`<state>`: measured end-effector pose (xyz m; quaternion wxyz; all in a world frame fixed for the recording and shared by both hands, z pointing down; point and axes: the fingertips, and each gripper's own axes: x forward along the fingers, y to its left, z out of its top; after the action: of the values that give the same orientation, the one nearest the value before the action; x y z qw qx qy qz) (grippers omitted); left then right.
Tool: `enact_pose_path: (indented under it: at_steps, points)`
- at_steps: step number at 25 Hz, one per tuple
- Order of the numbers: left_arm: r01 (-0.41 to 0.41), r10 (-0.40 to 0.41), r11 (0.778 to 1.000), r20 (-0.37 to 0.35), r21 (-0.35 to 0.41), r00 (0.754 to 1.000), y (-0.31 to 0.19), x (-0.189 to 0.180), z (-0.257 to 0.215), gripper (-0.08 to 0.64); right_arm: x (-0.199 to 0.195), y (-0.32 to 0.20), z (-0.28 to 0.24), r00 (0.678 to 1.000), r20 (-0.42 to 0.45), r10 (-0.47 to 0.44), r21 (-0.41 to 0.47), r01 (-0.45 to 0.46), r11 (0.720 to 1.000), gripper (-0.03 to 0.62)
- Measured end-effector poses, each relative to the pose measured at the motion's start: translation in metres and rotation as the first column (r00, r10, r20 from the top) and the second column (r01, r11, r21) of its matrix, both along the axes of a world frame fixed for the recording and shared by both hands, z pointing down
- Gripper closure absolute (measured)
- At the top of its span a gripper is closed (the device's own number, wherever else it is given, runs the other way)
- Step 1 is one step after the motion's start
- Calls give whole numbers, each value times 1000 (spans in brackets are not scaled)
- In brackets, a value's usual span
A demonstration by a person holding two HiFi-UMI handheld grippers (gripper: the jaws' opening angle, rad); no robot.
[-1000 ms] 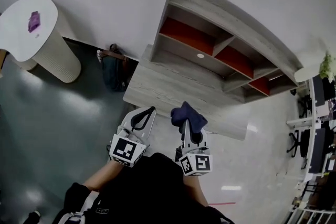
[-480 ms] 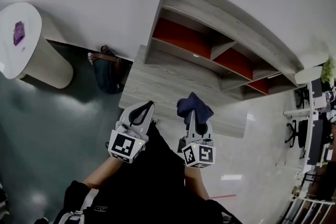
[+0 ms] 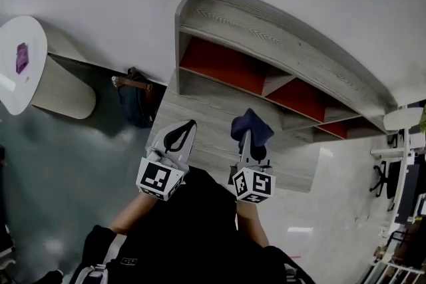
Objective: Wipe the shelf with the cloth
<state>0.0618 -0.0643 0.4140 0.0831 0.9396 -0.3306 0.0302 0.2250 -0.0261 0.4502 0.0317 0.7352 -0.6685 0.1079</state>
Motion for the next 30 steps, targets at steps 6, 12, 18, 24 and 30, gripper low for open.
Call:
enact_pose_path:
  at_steps: [6, 12, 18, 24, 30]
  points:
    - [34, -33, 999, 31, -40, 999, -20, 18, 19, 557, 34, -49, 10, 1000, -3, -3, 6, 3, 1000, 561]
    - [35, -33, 998, 44, -47, 998, -49, 16, 22, 557, 49, -87, 26, 999, -7, 52, -38, -53, 998, 561]
    - [8, -6, 1000, 47, -25, 999, -75, 15, 18, 557, 54, -120, 46, 994, -33, 102, -130, -105, 986, 561]
    - [-15, 16, 1000, 45, -25, 999, -93, 12, 22, 557, 44, -152, 52, 989, -130, 69, -232, -98, 968, 561]
    - [-32, 32, 999, 31, -22, 999, -106, 9, 22, 557, 36, -174, 59, 974, -222, -54, -395, -40, 918, 561]
